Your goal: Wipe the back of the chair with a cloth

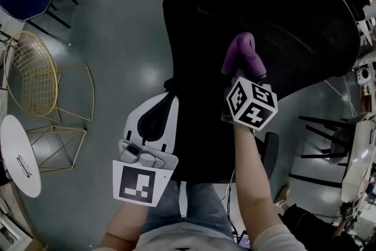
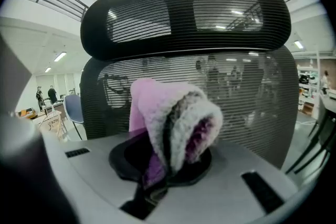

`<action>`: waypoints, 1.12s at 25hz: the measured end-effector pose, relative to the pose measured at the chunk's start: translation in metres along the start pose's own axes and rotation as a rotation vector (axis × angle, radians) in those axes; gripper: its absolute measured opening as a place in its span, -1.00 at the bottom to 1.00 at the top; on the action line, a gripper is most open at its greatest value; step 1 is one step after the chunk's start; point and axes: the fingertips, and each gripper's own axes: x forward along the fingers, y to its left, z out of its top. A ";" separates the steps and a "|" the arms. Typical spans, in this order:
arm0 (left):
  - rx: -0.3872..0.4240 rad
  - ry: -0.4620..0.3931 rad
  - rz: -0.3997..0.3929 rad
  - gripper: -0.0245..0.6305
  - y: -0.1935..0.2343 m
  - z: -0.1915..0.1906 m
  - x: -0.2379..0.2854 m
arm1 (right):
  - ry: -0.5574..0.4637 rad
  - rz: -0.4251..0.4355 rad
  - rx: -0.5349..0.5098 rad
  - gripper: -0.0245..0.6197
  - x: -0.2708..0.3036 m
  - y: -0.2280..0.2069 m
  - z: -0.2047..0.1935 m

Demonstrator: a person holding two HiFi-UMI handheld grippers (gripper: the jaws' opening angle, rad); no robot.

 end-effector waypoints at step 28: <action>-0.024 -0.013 0.084 -0.88 0.055 0.006 -0.027 | 0.038 0.207 -0.066 -0.76 0.023 0.145 -0.005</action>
